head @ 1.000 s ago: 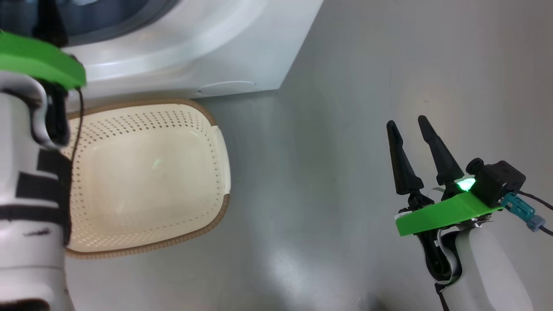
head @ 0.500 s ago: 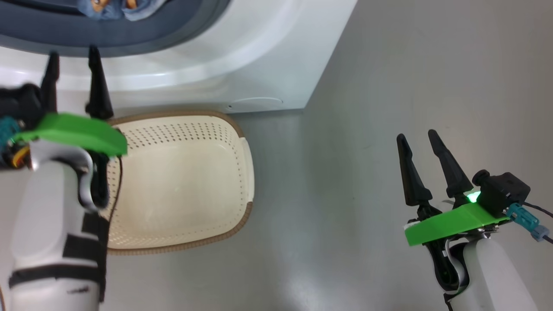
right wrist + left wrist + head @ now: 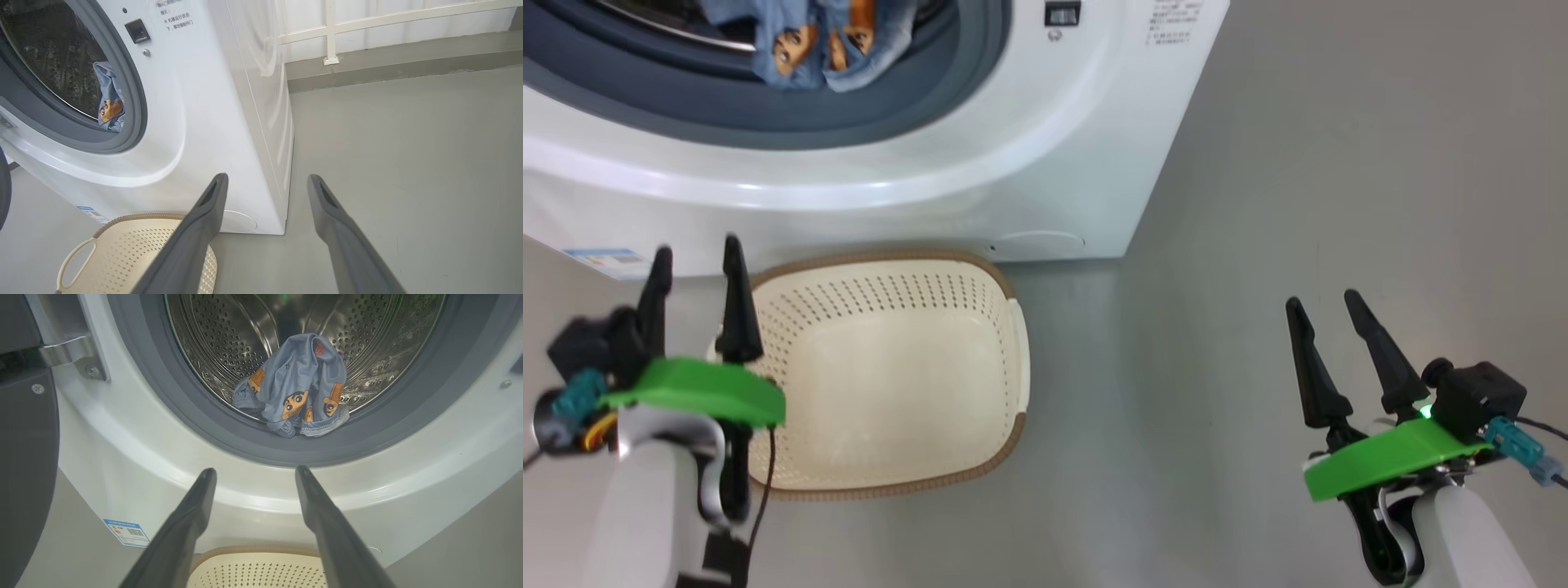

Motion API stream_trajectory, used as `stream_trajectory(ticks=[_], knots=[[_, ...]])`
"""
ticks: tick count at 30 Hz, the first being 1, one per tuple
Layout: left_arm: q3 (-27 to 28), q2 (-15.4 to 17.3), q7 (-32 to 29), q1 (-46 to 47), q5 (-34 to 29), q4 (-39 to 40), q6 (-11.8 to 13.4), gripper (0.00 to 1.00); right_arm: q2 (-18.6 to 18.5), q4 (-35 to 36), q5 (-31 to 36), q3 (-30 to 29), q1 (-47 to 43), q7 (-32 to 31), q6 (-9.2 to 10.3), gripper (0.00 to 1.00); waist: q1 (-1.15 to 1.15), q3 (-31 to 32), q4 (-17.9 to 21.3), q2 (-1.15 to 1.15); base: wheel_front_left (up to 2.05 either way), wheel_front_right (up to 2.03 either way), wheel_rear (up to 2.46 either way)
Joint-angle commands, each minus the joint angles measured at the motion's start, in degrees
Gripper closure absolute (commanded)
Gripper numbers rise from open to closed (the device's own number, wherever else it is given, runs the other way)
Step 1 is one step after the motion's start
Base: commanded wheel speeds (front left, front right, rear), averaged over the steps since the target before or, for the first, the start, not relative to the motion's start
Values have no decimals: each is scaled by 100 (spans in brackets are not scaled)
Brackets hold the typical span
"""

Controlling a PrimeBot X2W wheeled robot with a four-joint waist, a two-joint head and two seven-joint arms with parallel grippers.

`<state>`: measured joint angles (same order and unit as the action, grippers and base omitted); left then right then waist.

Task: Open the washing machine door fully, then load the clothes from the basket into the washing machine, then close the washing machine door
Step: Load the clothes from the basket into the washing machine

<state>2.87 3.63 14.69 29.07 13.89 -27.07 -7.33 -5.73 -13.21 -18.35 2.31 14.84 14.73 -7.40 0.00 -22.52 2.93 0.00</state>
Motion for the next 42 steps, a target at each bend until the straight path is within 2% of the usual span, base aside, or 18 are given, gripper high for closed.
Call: stream_trajectory(ticks=[1,15,27,34,42], knots=[[200,151,30,-293,-85,266,-15,0,-53,88,-7,108,-163,27,-9,0,0,264,-86,0,0,0,0],[216,98,30,-1536,-115,754,-15,0,-200,35,-88,28,-760,27,-9,0,0,1036,-196,0,0,0,0],[156,208,31,-2670,10,1227,-15,0,-254,4,-151,-33,-1402,27,-9,0,0,1756,-148,0,0,0,0],[203,185,31,-3188,39,1512,-15,0,-284,45,-177,-98,-1702,27,-9,0,0,1982,-183,0,0,0,0],[232,122,31,-3337,28,1671,-15,0,-291,84,-174,-156,-1817,27,-9,0,0,2031,-207,0,0,0,0]])
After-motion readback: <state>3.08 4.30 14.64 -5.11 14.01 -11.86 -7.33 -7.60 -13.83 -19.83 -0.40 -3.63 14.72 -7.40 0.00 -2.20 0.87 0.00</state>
